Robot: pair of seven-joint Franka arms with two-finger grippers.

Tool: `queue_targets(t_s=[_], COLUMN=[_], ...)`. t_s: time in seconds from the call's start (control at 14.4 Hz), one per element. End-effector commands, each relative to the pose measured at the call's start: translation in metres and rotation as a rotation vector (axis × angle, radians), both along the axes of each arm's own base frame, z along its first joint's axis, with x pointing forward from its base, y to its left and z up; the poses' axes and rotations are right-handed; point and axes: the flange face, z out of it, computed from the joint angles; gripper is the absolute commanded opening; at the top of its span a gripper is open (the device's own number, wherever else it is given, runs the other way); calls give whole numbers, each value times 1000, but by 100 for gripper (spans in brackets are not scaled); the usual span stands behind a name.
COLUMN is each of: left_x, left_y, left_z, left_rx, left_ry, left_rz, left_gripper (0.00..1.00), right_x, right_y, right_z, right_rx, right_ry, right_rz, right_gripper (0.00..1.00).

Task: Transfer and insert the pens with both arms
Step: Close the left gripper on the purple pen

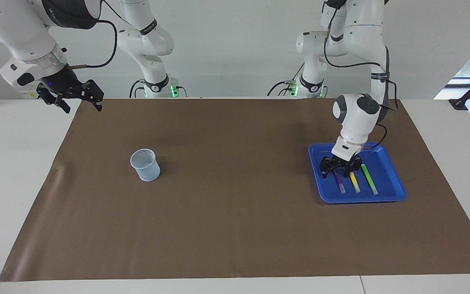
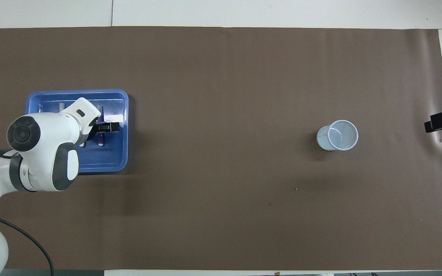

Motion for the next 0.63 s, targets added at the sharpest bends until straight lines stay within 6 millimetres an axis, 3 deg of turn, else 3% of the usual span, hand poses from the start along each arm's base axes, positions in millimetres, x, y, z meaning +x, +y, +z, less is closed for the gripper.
queue_targets(t_s=[0.0,0.07,0.14,0.28,0.35,0.56], left_x=[6,6,7,7,8,8], left_y=[-3,-4,-4,-3,-3,-1], left_z=[1,1,1,1,2,3], left_rx=[8,8,7,7,8,9], left_ry=[-17,-20,-21,-27,-29,-31], left_rz=[-2,-2,-2,-1,-8,-9], left_gripper=[95,93,84,40,0,0], right_x=[-5,-6,-6,-7,-7,-8], right_y=[2,2,2,7,7,17], right_z=[2,2,2,1,0,1], right_rx=[9,9,11,12,12,11], right_ry=[13,14,15,26,27,25], right_rz=[-13,-11,-10,3,3,23], right_gripper=[100,100,100,100,100,100])
